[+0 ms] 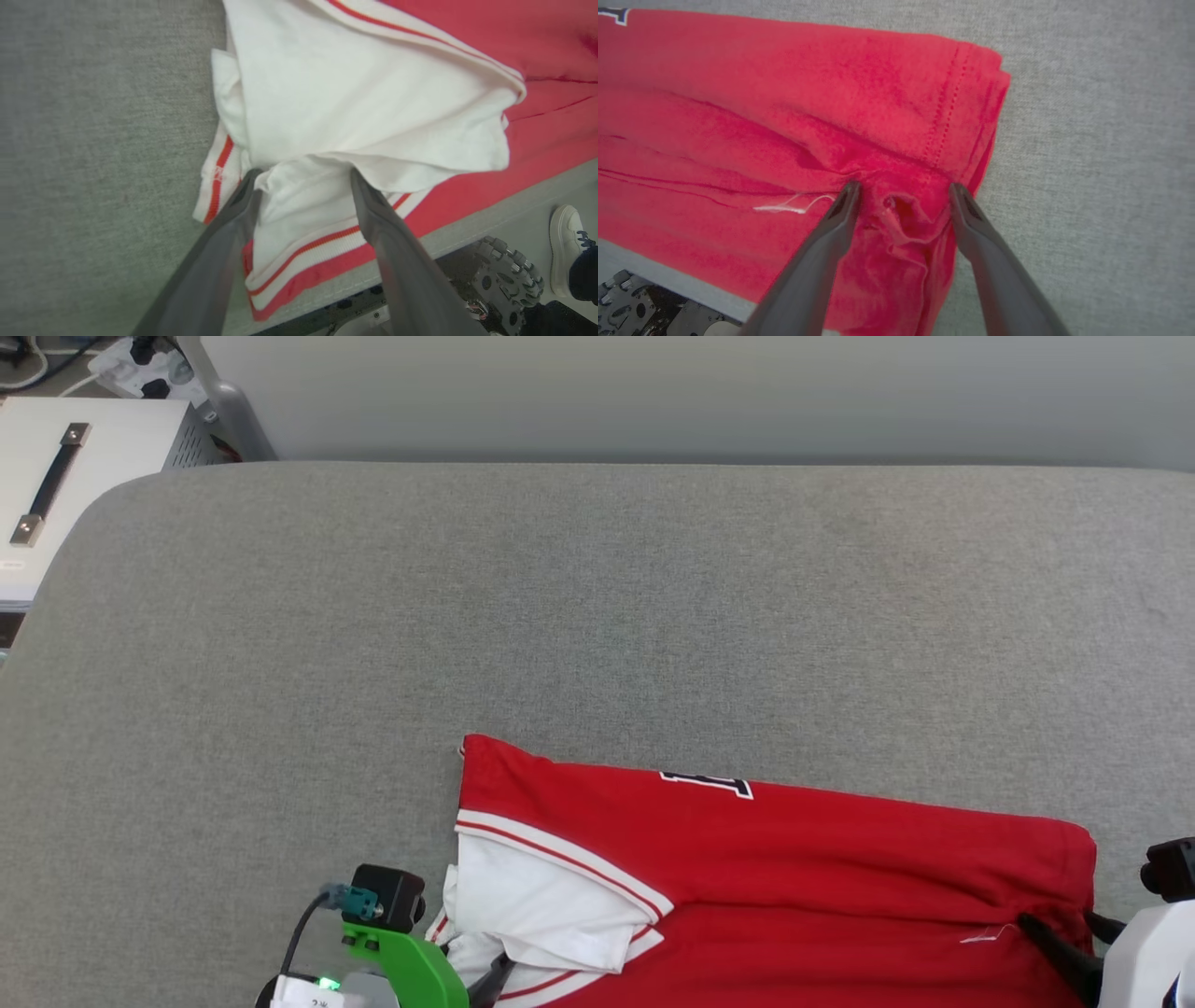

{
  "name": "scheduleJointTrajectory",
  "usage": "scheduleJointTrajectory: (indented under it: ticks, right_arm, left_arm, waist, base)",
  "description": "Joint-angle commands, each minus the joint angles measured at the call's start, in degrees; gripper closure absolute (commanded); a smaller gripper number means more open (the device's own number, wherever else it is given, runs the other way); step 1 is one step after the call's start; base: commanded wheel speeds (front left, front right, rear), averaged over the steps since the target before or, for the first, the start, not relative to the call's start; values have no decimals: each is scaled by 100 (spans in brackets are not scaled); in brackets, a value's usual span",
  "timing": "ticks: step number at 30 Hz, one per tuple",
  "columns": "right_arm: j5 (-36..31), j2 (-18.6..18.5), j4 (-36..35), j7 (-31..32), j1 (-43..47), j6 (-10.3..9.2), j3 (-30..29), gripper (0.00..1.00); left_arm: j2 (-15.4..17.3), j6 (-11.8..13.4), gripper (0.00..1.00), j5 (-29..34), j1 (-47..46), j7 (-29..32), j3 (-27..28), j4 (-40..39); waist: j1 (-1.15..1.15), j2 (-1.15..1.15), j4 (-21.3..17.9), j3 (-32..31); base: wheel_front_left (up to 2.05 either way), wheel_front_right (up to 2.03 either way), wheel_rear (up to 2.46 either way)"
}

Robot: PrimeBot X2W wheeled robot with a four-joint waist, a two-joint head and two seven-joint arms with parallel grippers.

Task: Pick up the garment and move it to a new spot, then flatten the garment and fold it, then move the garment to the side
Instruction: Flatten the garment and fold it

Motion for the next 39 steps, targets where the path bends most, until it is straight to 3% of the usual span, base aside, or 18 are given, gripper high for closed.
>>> scheduleJointTrajectory:
  ticks: [1,6,10,19,25,31,39]
  right_arm:
    - [63,14,39,64,-2,-6,-15,0]
    - [216,-6,-119,228,90,-6,-355,0]
    - [267,186,-270,468,204,-6,-833,0]
    - [-251,1140,-260,1367,348,-6,-2022,0]
    - [-649,1855,-142,1811,299,-6,-2799,0]
    - [-1001,2272,-33,2146,236,-6,-3300,0]
    - [-884,2693,-167,2731,211,-6,-3166,0]
  left_arm:
    - [21,19,0,46,-64,-77,52,114]
    - [-41,123,0,67,-42,-539,278,21]
    - [-103,161,0,95,-78,-1083,559,-112]
    - [-60,153,0,869,-291,-2354,714,-70]
    - [-112,123,0,1170,-302,-2624,839,45]
    - [-222,25,0,1303,-311,-2681,1002,170]
    - [-351,-88,0,1410,-311,-2695,1248,305]
  waist:
    - [0,0,-12,-127]
    - [0,0,-21,-346]
    - [0,0,-13,-418]
    - [0,0,45,-373]
    - [0,0,161,-229]
    - [0,0,306,-12]
    - [0,0,388,173]
  base:
    - [0,0,0]
    - [0,0,0]
    - [0,0,0]
    - [0,0,0]
    - [0,0,0]
    - [0,0,0]
    - [0,0,0]
